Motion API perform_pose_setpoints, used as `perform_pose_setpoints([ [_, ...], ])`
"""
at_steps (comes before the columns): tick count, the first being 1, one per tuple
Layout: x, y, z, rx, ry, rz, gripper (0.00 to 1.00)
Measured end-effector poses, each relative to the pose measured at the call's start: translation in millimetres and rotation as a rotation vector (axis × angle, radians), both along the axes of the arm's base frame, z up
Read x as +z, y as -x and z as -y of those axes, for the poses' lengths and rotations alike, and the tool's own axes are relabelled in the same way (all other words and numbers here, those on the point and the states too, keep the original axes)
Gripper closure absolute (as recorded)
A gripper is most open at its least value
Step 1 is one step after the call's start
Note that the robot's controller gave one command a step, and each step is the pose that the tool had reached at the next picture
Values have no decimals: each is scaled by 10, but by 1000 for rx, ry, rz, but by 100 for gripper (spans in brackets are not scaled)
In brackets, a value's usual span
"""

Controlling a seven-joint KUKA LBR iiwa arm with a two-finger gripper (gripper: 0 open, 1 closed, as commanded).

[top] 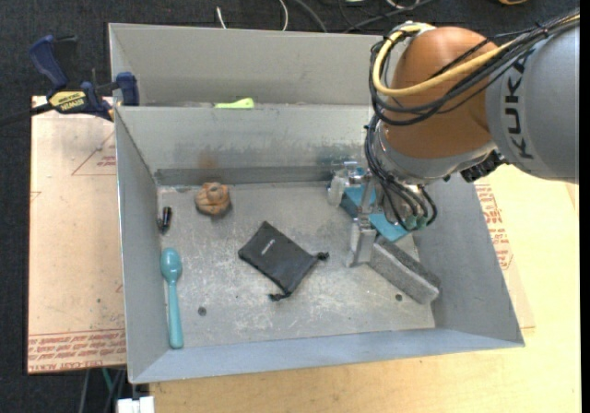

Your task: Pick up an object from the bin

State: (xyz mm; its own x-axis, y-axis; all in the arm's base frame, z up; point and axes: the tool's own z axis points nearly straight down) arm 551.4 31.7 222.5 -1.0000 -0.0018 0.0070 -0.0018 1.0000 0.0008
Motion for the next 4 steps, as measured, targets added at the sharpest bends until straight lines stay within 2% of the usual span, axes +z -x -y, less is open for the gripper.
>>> perform_pose_setpoints([
  [1,45,-14,1,-1,0,8,0],
  [2,-859,-31,-457,0,-2,12,0],
  [3,-772,152,-721,-91,-1,21,0],
  [4,-1012,183,-847,-181,-2,8,0],
])
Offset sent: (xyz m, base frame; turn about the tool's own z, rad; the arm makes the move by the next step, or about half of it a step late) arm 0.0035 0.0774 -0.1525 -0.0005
